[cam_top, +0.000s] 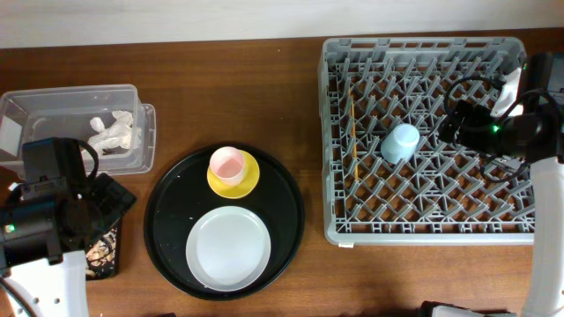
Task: Sort waste into correct bins and load items into the dishwasher rack
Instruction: 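Move the right gripper toward the pink cup on the yellow saucer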
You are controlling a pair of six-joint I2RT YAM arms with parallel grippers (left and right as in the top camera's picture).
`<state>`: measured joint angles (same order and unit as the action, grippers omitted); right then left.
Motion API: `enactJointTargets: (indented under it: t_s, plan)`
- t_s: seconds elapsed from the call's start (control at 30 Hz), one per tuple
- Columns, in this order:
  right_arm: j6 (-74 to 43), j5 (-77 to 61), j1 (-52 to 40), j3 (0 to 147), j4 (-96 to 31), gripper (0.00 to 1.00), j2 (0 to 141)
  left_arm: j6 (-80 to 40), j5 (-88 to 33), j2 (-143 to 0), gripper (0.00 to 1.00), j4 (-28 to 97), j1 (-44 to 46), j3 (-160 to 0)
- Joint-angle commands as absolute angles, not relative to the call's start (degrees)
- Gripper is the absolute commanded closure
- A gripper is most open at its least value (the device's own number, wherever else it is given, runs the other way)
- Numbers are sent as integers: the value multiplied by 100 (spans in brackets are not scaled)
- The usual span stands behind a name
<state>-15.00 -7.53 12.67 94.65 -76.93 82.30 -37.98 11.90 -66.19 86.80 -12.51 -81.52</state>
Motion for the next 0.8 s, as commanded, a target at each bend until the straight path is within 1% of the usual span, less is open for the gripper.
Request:
enactJointTargets:
  t_s: [0.0, 0.1, 0.77]
  plan:
    - [-1529, -703, 1284, 9494, -7693, 2, 8235, -3776, 1437, -6565, 1, 8641, -1389, -8217]
    - [-1531, -703, 1284, 9494, -7695, 2, 8235, -3771, 1439, -6565, 1, 8602, -1570, -8217]
    - [-1531, -703, 1284, 9494, -7693, 2, 8235, -3771, 1439, -6565, 1, 8619, -1570, -8217]
